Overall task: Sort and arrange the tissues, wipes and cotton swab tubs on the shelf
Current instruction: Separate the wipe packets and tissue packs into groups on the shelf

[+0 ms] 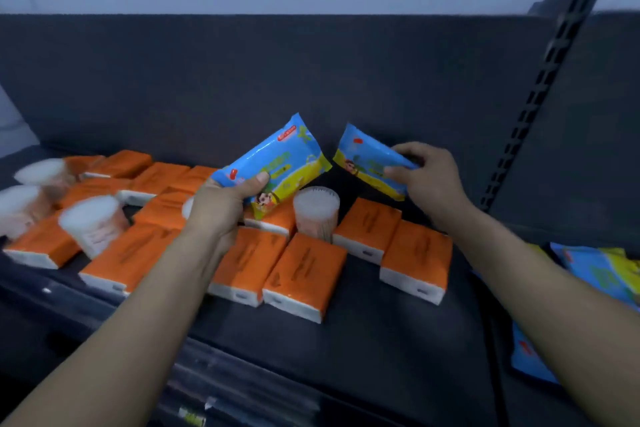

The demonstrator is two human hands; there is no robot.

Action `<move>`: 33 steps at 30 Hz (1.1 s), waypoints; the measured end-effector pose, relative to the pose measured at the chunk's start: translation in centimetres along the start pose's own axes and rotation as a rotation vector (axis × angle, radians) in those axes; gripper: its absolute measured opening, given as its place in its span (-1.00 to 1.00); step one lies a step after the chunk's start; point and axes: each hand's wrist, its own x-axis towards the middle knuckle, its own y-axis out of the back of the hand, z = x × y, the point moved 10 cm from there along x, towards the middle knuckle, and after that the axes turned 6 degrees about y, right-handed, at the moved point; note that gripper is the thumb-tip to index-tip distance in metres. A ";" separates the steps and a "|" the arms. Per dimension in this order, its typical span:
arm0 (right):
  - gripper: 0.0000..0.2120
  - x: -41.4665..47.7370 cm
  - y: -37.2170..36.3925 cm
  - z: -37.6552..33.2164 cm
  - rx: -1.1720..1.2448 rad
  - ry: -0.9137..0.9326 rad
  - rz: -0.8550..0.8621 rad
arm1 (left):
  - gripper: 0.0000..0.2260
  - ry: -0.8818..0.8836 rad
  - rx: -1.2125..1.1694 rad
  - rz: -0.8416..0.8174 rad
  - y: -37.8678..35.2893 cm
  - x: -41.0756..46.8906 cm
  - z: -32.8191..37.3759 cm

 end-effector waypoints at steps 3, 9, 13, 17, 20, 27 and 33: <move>-0.77 0.4 -0.8 0.9 -0.184 -0.002 0.050 | -0.86 0.029 0.124 0.009 0.9 3.2 0.1; -0.75 0.3 -0.3 2.6 -0.235 -0.087 0.099 | -0.74 -0.140 0.339 -0.112 -1.8 6.7 1.8; -0.75 0.5 -0.3 3.2 -0.325 -0.081 0.072 | -0.68 -0.219 0.511 -0.158 -2.9 7.9 1.2; -0.76 1.2 -1.7 3.7 -0.405 -0.054 0.015 | -0.75 -0.137 0.586 -0.220 -3.4 8.5 -0.4; -0.74 1.4 -2.3 4.4 -0.517 -0.087 -0.053 | -0.80 -0.079 0.637 -0.263 -3.9 9.0 -1.1; -0.68 2.1 -1.7 5.0 -0.699 -0.247 -0.317 | -0.87 0.151 0.672 -0.435 -5.6 9.2 -4.5; -0.80 2.6 -0.8 4.7 -0.620 -0.154 -0.175 | -0.80 0.066 0.612 -0.329 -5.6 10.3 -3.5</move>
